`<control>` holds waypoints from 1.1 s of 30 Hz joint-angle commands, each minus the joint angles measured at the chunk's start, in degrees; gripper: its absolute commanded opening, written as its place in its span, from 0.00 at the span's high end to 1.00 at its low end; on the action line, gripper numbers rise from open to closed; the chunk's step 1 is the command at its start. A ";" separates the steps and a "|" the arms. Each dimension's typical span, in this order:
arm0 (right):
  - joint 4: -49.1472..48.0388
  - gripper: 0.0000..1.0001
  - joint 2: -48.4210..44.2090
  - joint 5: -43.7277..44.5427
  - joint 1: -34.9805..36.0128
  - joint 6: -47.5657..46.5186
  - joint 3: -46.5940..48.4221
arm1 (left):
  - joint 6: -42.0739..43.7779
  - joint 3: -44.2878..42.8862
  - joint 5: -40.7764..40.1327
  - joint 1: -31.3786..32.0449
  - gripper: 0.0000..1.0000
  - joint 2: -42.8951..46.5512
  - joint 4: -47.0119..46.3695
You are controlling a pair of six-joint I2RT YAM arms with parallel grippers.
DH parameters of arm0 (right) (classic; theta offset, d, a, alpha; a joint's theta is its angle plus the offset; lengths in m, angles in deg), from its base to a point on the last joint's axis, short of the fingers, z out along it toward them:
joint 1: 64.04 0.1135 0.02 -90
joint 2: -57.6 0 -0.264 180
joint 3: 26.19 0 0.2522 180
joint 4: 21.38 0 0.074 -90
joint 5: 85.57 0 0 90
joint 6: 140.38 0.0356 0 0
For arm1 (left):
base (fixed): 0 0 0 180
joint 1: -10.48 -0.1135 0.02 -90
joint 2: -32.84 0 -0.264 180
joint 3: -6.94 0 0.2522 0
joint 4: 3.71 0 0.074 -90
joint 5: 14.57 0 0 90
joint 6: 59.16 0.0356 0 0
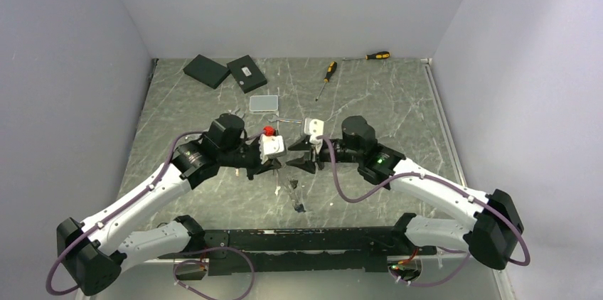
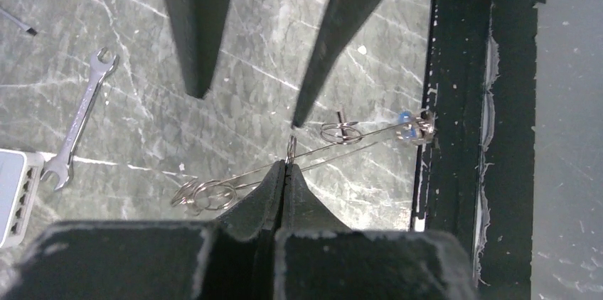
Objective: Put the keys on the keyring
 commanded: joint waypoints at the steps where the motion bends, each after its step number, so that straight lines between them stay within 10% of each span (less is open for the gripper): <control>1: 2.62 0.53 1.30 1.93 1.89 -5.16 1.94 | 3.18 -1.22 -3.53 1.06 1.00 1.47 -0.67; 33: -2.37 0.90 6.38 -1.38 4.41 -1.73 2.50 | 0.70 -0.41 -1.22 1.16 1.00 1.16 -3.44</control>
